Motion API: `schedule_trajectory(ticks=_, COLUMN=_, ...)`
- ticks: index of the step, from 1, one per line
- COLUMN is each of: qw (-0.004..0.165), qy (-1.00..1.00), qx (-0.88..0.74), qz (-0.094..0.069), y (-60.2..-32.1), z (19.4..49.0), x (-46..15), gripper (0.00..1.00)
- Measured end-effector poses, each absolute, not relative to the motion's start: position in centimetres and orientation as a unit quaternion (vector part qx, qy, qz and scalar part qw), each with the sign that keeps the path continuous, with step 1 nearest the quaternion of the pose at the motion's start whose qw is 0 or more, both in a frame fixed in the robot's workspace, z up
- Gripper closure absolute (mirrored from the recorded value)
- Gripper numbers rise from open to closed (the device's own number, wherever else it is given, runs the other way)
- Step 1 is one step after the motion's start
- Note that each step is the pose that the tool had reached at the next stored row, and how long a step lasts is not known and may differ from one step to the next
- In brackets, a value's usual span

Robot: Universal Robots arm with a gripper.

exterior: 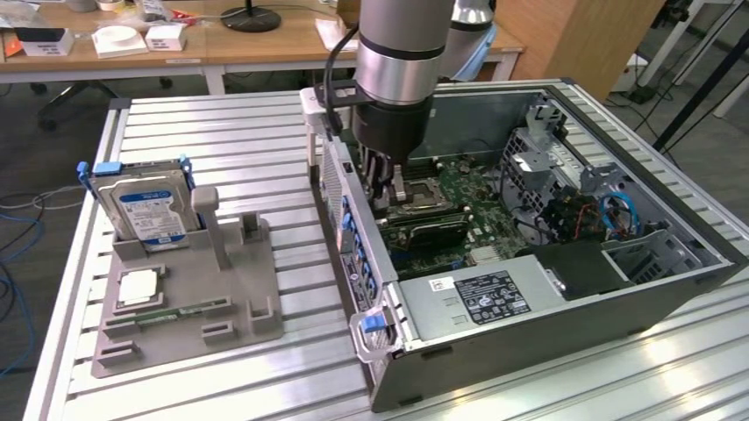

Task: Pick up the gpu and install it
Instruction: 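Press down on the gpu until it lock into place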

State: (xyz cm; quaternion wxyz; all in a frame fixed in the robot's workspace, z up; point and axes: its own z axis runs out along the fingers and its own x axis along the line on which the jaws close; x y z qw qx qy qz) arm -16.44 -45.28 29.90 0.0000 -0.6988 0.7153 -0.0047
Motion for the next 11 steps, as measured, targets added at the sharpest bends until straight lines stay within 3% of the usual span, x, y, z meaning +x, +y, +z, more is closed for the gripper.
schedule_trajectory(ticks=11, qw=0.0, qy=0.715, qx=-0.699, qz=-0.005, y=-45.28, z=30.31, x=-16.53, gripper=0.89)
